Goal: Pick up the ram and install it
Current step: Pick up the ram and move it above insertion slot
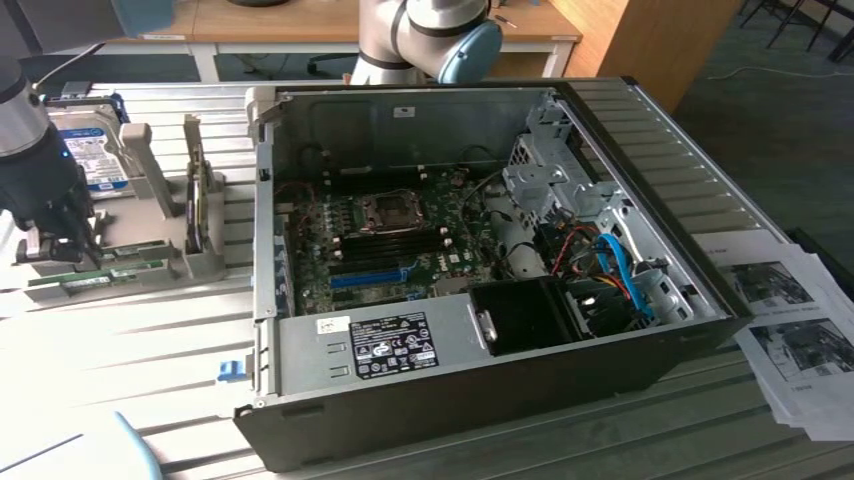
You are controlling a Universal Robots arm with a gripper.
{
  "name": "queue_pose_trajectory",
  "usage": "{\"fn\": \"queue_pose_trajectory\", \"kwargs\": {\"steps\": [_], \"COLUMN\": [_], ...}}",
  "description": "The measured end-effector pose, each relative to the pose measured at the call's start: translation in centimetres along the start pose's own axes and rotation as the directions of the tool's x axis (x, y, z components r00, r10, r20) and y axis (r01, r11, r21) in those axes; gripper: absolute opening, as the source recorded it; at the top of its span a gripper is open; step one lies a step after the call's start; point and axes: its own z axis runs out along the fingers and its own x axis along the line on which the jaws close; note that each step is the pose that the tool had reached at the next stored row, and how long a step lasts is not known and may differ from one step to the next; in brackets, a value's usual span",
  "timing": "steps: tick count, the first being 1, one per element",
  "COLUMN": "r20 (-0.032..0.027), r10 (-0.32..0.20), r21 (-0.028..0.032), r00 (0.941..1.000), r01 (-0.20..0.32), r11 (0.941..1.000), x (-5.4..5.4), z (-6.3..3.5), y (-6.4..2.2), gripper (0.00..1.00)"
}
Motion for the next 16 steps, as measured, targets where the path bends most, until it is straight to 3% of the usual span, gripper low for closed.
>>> {"fn": "queue_pose_trajectory", "kwargs": {"steps": [6,16], "r20": [0.0002,0.0000], "r10": [0.000,0.000], "r21": [0.0003,0.0001], "r00": [1.0000,1.0000], "r01": [0.000,0.000], "r11": [1.0000,1.0000], "x": [0.0,0.0], "z": [0.02,-0.03], "y": [-0.09,-1.03], "gripper": [0.23,0.23]}}
